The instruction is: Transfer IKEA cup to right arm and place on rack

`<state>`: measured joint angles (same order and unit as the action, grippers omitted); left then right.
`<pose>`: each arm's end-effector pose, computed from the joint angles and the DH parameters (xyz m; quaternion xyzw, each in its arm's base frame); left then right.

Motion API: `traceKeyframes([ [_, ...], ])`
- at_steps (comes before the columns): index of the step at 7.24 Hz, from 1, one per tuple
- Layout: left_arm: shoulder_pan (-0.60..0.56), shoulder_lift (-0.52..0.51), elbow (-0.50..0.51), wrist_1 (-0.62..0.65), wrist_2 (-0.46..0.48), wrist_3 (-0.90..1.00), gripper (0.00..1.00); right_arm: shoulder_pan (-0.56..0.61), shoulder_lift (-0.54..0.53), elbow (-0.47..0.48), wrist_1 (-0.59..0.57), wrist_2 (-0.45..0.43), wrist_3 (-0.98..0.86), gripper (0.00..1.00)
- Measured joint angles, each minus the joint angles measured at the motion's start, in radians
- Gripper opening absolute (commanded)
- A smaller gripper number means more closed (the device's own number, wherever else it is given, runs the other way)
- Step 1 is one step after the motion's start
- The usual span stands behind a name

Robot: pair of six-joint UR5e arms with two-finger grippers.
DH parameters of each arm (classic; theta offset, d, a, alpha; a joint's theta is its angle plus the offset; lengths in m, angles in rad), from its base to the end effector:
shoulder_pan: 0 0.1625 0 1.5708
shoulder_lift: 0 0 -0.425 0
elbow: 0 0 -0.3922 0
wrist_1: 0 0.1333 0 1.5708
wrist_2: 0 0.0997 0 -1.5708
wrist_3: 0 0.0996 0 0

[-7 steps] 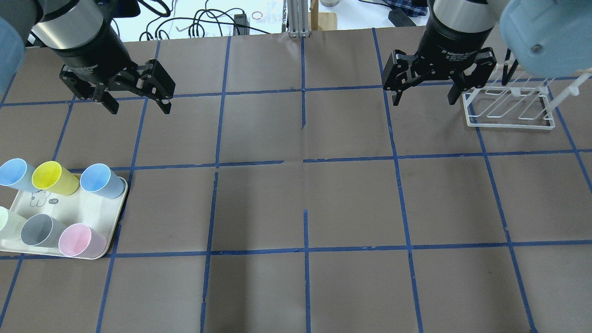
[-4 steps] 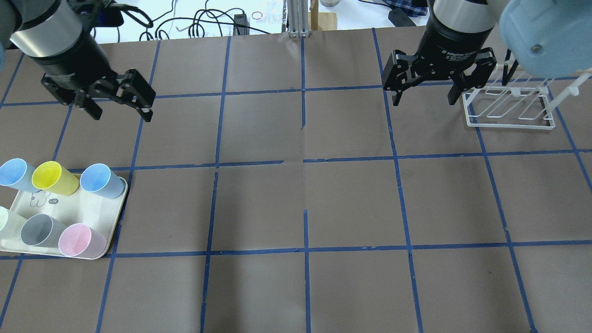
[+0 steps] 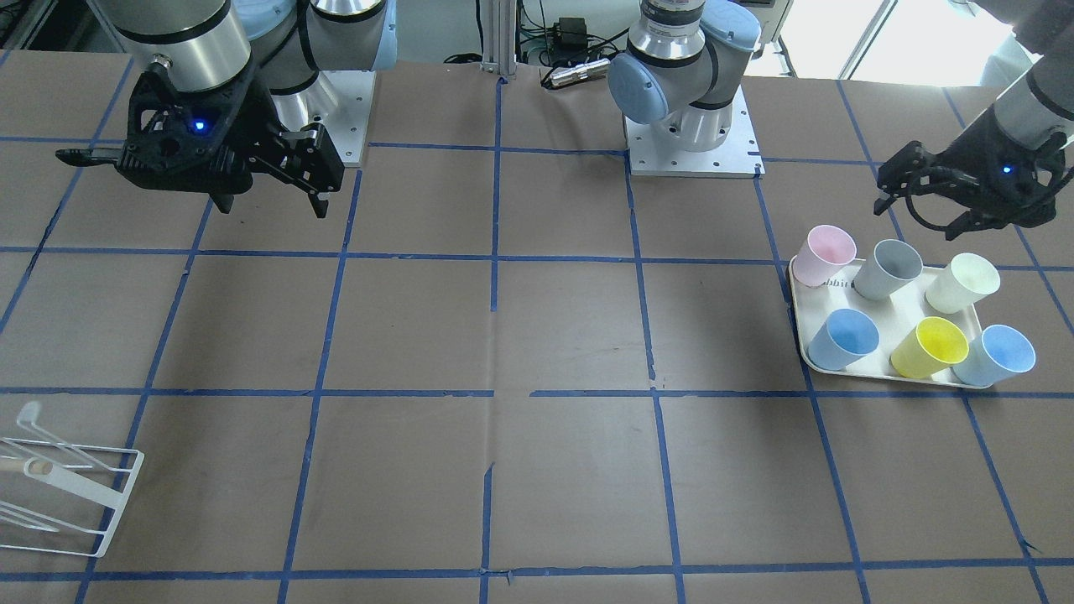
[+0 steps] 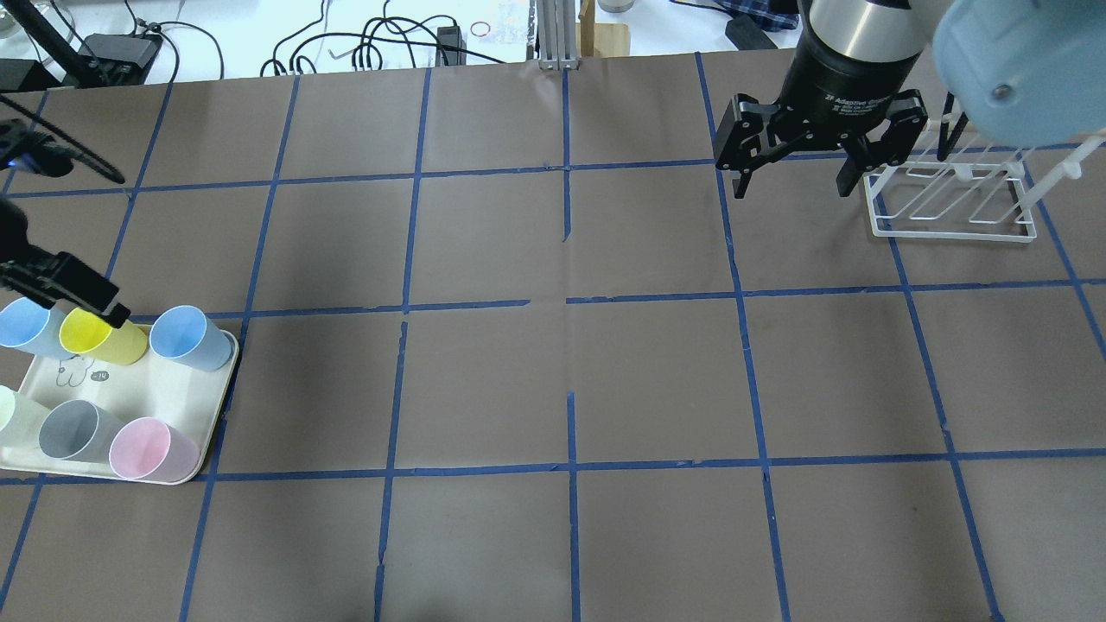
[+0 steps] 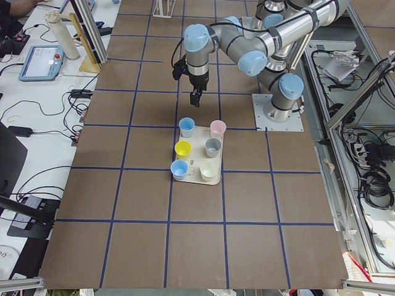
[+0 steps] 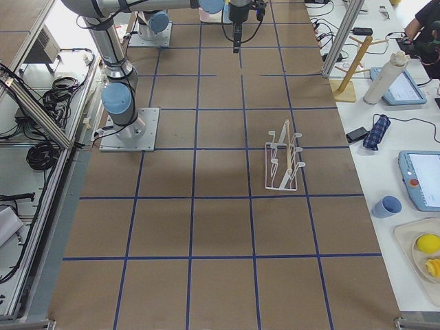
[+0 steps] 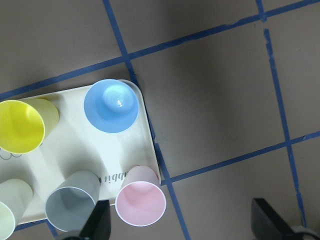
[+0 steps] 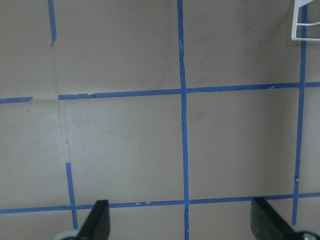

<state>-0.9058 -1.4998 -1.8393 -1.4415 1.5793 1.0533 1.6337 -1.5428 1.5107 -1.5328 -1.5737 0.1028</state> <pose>0.1717 -0.4336 0.4033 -0.1930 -0.9806 -0.0255 0.0230 0.1644 -0.4936 0.4997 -0.0199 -0.9998 -0.0028 0.0017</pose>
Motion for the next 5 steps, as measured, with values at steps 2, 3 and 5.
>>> traceKeyframes([
  [2,0.161,-0.038,-0.085,0.188,-0.007,0.251,1.00,0.000,0.000,0.000,0.000,0.000,0.000,1.00],
  [3,0.202,-0.066,-0.110,0.259,-0.010,0.305,1.00,0.000,0.000,0.000,0.000,0.000,0.000,1.00],
  [5,0.228,-0.122,-0.138,0.344,-0.009,0.329,1.00,0.000,0.000,0.000,0.000,-0.001,0.000,1.00],
])
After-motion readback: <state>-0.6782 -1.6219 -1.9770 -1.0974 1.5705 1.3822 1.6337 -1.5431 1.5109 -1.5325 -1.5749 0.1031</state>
